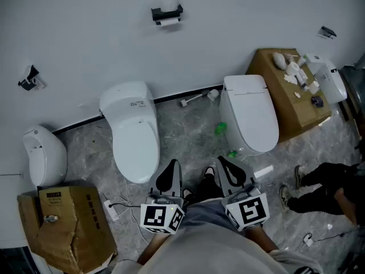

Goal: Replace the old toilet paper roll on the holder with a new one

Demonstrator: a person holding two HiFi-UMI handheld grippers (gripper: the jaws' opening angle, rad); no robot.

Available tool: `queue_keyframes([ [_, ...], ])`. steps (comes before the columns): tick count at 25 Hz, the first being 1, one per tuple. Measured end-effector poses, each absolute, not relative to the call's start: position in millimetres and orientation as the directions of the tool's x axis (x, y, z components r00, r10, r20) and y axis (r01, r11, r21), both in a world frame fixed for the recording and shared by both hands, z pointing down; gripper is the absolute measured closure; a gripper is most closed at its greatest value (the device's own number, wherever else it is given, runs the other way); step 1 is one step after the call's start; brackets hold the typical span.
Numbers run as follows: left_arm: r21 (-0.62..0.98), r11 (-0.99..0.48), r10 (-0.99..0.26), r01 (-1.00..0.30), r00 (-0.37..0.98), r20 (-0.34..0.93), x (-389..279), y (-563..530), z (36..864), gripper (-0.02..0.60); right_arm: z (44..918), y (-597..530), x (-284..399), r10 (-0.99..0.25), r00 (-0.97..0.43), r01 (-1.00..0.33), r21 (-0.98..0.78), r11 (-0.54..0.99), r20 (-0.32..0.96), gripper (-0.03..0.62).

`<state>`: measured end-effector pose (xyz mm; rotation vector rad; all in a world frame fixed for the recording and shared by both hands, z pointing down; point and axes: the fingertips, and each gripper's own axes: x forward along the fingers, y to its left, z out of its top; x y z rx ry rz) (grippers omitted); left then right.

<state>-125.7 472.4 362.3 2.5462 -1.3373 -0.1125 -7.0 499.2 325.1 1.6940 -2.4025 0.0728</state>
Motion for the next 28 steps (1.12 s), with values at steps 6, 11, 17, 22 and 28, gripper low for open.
queue_keyframes([
  [6,0.27,-0.534,-0.823,-0.801,0.566,0.055,-124,472,362,0.578,327,497,-8,-0.918,-0.346,-0.928,0.072,0.366,0.194,0.579],
  [11,0.273,-0.52,-0.83,-0.809,0.554,0.06,-123,469,360,0.578,326,496,-9,-0.914,-0.356,-0.924,0.072,0.375,0.197,0.579],
  [17,0.277,-0.521,-0.827,-0.808,0.557,0.069,-116,467,361,0.578,323,495,0,-0.916,-0.36,-0.927,0.042,0.372,0.175,0.579],
  [22,0.294,-0.507,-0.831,-0.81,0.55,0.082,-113,463,365,0.578,328,487,7,-0.911,-0.369,-0.924,0.036,0.381,0.187,0.579],
  [28,0.294,-0.493,-0.838,-0.819,0.538,0.092,-106,448,365,0.578,327,466,22,-0.911,-0.369,-0.923,0.041,0.383,0.185,0.579],
])
